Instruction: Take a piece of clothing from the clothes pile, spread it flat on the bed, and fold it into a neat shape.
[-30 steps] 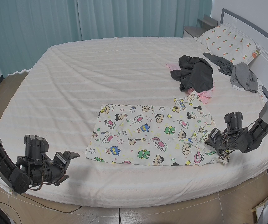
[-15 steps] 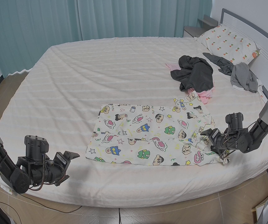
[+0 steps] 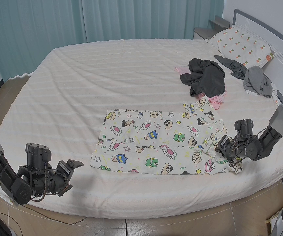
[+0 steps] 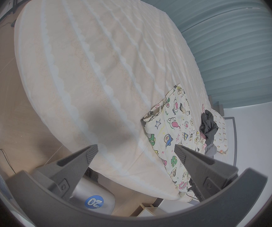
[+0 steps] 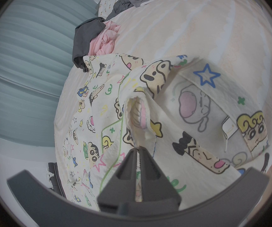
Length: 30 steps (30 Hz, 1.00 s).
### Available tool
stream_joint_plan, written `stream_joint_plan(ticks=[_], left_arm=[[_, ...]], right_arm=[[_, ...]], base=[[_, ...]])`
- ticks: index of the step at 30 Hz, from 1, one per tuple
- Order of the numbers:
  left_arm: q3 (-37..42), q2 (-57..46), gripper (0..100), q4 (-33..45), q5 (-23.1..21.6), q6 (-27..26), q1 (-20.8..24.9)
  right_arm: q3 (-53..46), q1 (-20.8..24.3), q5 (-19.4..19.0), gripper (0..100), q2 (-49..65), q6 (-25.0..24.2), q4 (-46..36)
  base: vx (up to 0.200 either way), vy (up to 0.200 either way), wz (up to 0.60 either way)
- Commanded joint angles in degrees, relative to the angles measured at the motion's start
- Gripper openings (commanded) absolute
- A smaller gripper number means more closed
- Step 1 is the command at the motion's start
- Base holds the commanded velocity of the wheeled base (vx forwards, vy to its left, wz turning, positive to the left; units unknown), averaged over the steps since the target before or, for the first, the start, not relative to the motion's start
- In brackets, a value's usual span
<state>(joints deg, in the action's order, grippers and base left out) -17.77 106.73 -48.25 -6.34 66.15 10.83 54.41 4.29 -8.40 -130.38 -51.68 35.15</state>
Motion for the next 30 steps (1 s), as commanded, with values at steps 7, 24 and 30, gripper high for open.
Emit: stream_joint_plan(ticks=[7, 24, 30], left_arm=[[0.3, 0.1, 100, -0.4, 0.1, 0.4, 0.0], [0.3, 0.2, 100, -0.4, 0.1, 0.7, 0.0], [0.3, 0.1, 100, -0.4, 0.1, 0.7, 0.0]], right_arm=[[-0.5, -0.1, 0.1, 0, 2.0, -0.1, -0.1], [-4.0, 1.7, 1.5, 0, 12.5, 0.0, -3.9], [-5.3, 0.4, 1.5, 0, 8.7, 3.4, -3.4]], base=[[0.000, 0.000, 0.00], [0.000, 0.000, 0.00], [0.000, 0.000, 0.00]])
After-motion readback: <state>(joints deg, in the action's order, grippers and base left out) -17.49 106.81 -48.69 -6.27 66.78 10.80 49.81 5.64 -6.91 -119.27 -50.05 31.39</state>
